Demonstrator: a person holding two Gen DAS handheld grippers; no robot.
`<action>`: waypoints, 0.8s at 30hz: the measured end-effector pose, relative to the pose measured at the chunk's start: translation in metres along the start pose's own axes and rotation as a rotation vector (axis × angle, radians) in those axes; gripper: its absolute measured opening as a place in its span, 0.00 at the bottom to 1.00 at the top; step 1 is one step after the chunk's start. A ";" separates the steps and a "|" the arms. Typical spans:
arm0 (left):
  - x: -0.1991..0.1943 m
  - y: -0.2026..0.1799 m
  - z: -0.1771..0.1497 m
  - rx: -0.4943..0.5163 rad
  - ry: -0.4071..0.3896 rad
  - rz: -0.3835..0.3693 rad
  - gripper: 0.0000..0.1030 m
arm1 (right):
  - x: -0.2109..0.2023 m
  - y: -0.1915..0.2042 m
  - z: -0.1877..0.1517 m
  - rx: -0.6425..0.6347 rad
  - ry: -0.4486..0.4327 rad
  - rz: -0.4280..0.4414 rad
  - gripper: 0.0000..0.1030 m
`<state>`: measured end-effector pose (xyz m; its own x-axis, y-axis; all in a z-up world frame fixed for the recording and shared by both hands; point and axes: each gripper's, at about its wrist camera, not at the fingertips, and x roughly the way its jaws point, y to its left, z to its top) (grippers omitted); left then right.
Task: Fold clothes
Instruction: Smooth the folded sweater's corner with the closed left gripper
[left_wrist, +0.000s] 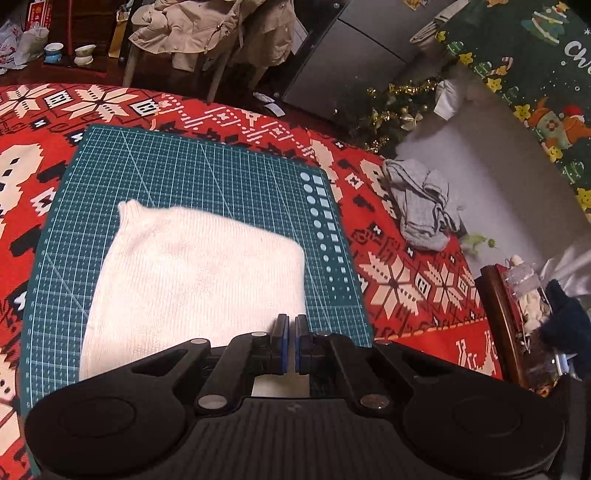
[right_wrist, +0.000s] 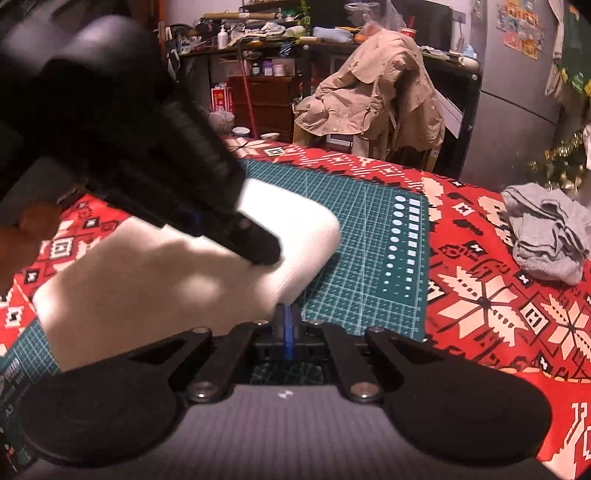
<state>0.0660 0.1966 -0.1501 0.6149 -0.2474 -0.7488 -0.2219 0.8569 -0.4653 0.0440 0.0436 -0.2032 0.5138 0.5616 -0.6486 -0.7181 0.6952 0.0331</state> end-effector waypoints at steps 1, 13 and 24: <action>0.002 0.000 0.004 -0.006 -0.006 0.001 0.02 | 0.004 -0.005 0.004 0.021 -0.008 -0.025 0.00; 0.018 0.003 0.024 -0.019 0.000 -0.005 0.02 | 0.023 -0.018 0.022 0.061 0.000 -0.044 0.00; 0.026 0.003 0.035 -0.049 -0.003 -0.021 0.02 | 0.050 -0.024 0.035 0.110 0.017 -0.028 0.00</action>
<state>0.1074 0.2086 -0.1546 0.6217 -0.2637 -0.7375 -0.2462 0.8281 -0.5036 0.1037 0.0705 -0.2101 0.5243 0.5341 -0.6632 -0.6469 0.7563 0.0976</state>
